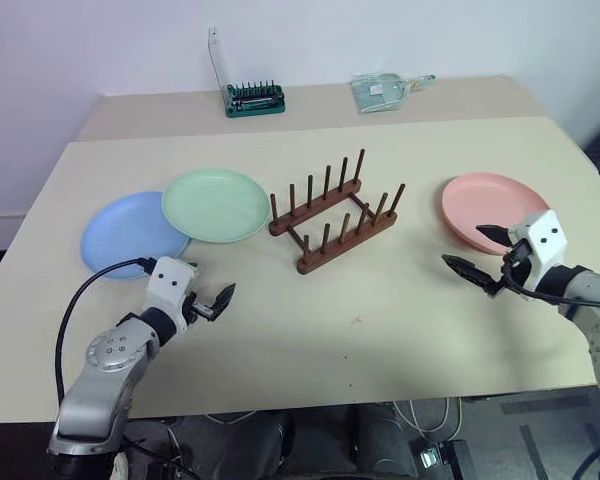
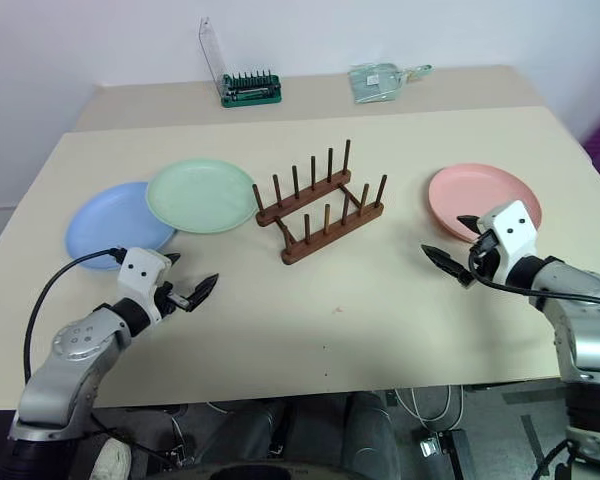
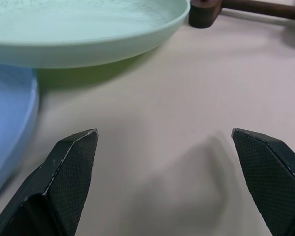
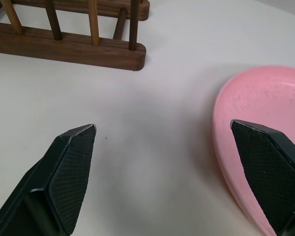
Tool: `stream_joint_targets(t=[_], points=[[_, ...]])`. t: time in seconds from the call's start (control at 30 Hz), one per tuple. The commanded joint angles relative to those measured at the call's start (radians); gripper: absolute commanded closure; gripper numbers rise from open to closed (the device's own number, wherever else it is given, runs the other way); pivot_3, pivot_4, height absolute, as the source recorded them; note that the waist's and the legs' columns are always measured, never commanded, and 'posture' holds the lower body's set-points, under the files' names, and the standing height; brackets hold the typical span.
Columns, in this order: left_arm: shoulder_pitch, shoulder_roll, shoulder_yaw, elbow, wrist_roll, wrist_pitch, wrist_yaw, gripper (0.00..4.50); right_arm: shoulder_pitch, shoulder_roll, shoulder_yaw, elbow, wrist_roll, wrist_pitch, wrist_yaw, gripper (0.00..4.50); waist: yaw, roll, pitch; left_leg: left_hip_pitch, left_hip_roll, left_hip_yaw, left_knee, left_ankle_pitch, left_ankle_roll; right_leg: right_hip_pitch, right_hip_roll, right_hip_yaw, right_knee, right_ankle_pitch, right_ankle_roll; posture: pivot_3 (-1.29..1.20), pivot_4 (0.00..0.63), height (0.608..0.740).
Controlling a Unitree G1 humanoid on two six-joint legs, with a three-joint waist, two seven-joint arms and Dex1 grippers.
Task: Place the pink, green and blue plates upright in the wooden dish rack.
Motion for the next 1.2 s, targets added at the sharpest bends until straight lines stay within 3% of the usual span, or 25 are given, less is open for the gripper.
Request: stream_joint_targets(t=[0.03, 0.5, 0.7, 0.87, 0.97, 1.07, 1.2], points=[[0.018, -0.003, 0.012, -0.049, -0.005, -0.007, 0.011, 0.0, -0.051, 0.004, 0.012, 0.03, -0.011, -0.042, 0.005, 0.02, -0.001, 0.0, 0.0, 0.0, 0.001, 0.001, 0.0, 0.0, -0.001, -0.001, 0.001, 0.001, 0.0, 0.0, 0.0, 0.0, 0.15, 0.738], [0.034, -0.01, -0.027, -0.092, -0.012, 0.01, 0.013, 0.0, -0.064, 0.025, 0.05, 0.016, -0.009, -0.055, 0.007, 0.02, 0.0, -0.001, 0.001, 0.0, 0.003, 0.01, 0.0, 0.0, -0.002, -0.004, 0.003, 0.008, 0.0, 0.0, -0.001, 0.0, 0.15, 0.738], [-0.004, 0.039, -0.128, -0.066, -0.019, 0.006, -0.105, 0.0, 0.005, 0.042, 0.036, -0.088, 0.018, -0.013, -0.021, 0.02, 0.0, -0.001, 0.001, 0.0, 0.003, 0.011, 0.0, 0.0, -0.002, -0.005, 0.003, 0.009, 0.0, 0.0, 0.0, 0.0, 0.15, 0.738], [-0.195, 0.038, -0.305, 0.115, 0.038, -0.033, -0.211, 0.0, 0.162, 0.034, 0.029, -0.336, 0.105, 0.119, -0.017, 0.02, 0.023, 0.0, 0.001, 0.0, 0.003, 0.011, 0.0, -0.002, 0.001, -0.005, 0.003, 0.009, 0.0, 0.0, 0.0, 0.0, 0.15, 0.738], [-0.338, -0.031, -0.38, 0.29, 0.105, -0.073, -0.189, 0.0, 0.231, 0.067, 0.05, -0.473, 0.134, 0.162, -0.055, 0.02, 0.024, 0.0, 0.0, 0.001, 0.003, 0.013, 0.001, -0.002, 0.001, -0.004, 0.003, 0.01, 0.0, 0.001, 0.0, 0.0, 0.15, 0.738], [-0.432, -0.118, -0.404, 0.435, 0.118, -0.097, -0.177, 0.0, 0.278, 0.111, 0.079, -0.558, 0.134, 0.185, -0.107, 0.02, 0.032, -0.001, 0.0, 0.001, 0.003, 0.012, 0.002, -0.002, 0.002, -0.003, 0.004, 0.01, 0.0, 0.002, 0.001, 0.0, 0.15, 0.738], [-0.455, -0.155, -0.411, 0.496, 0.12, -0.119, -0.201, 0.0, 0.29, 0.136, 0.099, -0.597, 0.126, 0.208, -0.152, 0.02, 0.025, -0.001, 0.0, 0.001, 0.003, 0.013, 0.003, -0.001, 0.0, -0.002, 0.004, 0.01, -0.001, 0.003, 0.002, 0.0, 0.15, 0.738]])
